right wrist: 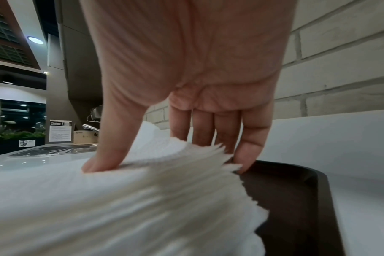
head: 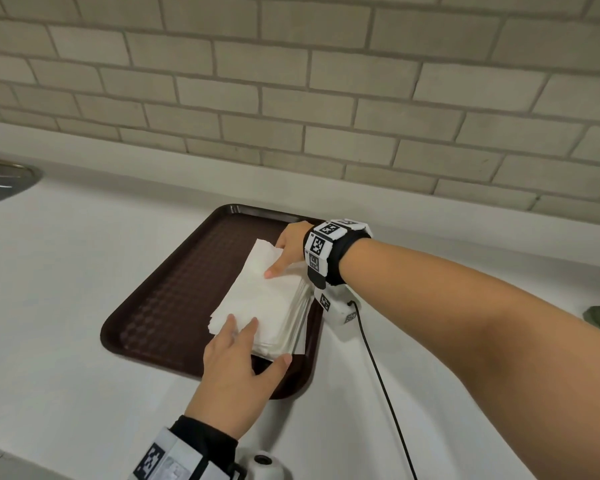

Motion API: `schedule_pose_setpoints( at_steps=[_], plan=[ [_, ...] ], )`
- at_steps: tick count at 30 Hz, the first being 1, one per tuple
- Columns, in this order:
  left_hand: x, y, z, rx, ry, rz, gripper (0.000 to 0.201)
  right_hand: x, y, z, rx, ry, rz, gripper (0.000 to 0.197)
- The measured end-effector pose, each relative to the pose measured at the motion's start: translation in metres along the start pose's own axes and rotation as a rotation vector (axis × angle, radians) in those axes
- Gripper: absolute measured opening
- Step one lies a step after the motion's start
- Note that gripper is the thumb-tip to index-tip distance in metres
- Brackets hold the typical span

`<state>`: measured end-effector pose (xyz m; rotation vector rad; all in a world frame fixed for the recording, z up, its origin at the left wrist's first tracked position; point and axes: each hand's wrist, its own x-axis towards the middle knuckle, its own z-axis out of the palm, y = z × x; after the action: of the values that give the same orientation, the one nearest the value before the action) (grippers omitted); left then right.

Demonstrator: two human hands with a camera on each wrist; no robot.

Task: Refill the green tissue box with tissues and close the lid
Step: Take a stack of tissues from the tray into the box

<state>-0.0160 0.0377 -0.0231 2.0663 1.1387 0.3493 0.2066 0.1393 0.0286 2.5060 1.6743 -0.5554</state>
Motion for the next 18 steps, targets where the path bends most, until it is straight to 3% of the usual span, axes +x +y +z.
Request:
schedule_pose_setpoints(
  at_steps=[3,6,13,18],
  plan=[
    [0.0,0.001,0.0,0.007,-0.009,-0.002,0.074,-0.005,-0.004,-0.005,-0.005,0.027,0.0,0.046],
    [0.0,0.003,0.0,0.016,-0.011,-0.006,0.075,-0.001,-0.009,-0.004,0.007,0.028,0.036,0.053],
    [0.0,0.003,-0.001,0.002,-0.016,-0.008,0.074,0.009,-0.006,0.001,0.058,0.021,0.067,0.094],
    [-0.001,0.001,-0.003,-0.027,0.001,0.008,0.071,0.005,-0.008,-0.003,0.052,0.011,0.052,0.085]
  ],
)
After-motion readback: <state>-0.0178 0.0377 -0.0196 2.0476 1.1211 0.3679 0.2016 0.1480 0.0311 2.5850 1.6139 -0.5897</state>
